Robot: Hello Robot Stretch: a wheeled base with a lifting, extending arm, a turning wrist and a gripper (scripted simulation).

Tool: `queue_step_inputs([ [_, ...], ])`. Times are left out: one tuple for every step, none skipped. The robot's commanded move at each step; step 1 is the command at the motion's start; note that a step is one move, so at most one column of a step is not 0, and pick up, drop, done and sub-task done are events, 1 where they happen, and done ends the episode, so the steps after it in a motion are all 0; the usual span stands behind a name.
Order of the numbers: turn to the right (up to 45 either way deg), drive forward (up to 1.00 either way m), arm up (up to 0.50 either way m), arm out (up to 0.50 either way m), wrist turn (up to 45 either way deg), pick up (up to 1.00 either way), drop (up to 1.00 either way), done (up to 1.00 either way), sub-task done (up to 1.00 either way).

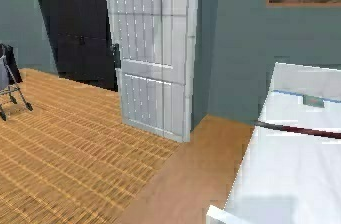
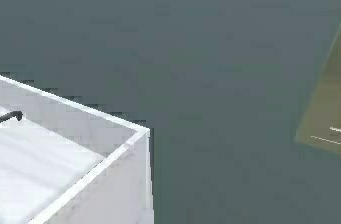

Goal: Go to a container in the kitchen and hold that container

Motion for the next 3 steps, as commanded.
queue_step_inputs([
  [-27.0,0.0,0.0,0.0,0.0,0.0,0.0,0.0,0.0],
  [0.0,1.0,0.0,0.0,0.0,0.0,0.0,0.0,0.0],
  [-3.0,0.0,0.0,0.0,0.0,0.0,0.0,0.0,0.0],
])
